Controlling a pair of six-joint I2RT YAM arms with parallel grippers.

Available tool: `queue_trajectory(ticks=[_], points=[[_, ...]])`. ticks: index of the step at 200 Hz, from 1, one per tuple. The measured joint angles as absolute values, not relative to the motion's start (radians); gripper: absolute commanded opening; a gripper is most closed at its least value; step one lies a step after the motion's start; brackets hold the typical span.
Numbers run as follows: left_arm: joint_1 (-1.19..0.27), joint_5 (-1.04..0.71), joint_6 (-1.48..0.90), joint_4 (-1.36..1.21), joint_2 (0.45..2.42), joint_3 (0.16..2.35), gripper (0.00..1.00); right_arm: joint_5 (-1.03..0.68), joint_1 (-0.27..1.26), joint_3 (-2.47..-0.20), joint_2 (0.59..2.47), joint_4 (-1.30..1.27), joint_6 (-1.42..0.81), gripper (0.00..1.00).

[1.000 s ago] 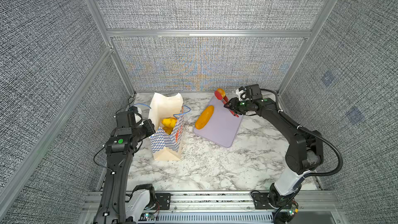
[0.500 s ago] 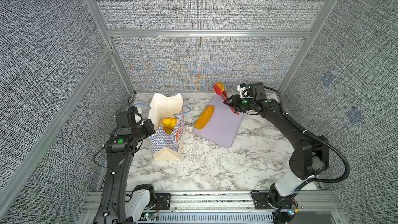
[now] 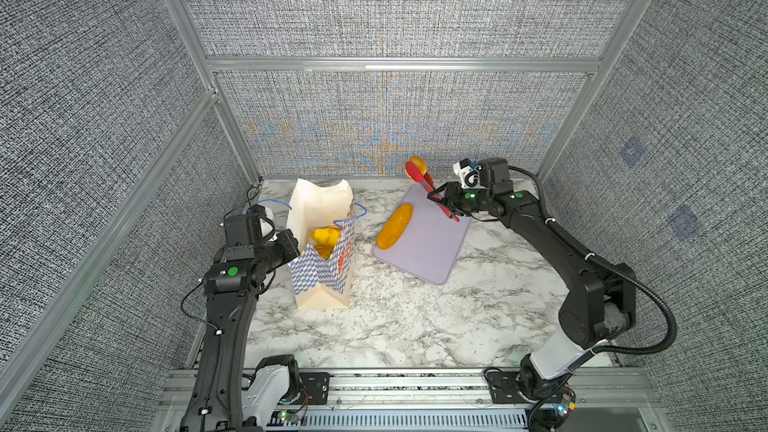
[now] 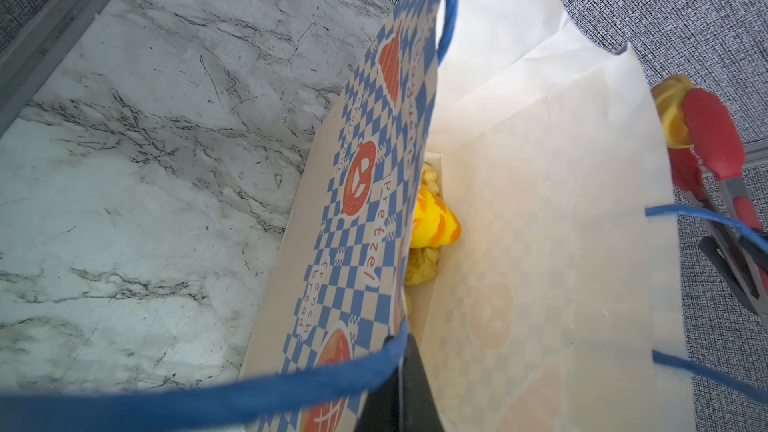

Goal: Place the fake bread into the paper bag
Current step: 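Carry the round yellow bun in the tongs over the paper bag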

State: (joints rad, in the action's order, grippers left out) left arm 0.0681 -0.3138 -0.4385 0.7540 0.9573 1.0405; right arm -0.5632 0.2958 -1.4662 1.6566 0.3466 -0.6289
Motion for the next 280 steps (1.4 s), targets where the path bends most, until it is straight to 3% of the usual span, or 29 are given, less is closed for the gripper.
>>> queue_trajectory(ticks=[280], points=[[0.068, -0.315, -0.446, 0.751, 0.957, 1.039, 0.03, -0.685, 0.466, -1.6, 1.703, 0.397, -0.527, 0.48]])
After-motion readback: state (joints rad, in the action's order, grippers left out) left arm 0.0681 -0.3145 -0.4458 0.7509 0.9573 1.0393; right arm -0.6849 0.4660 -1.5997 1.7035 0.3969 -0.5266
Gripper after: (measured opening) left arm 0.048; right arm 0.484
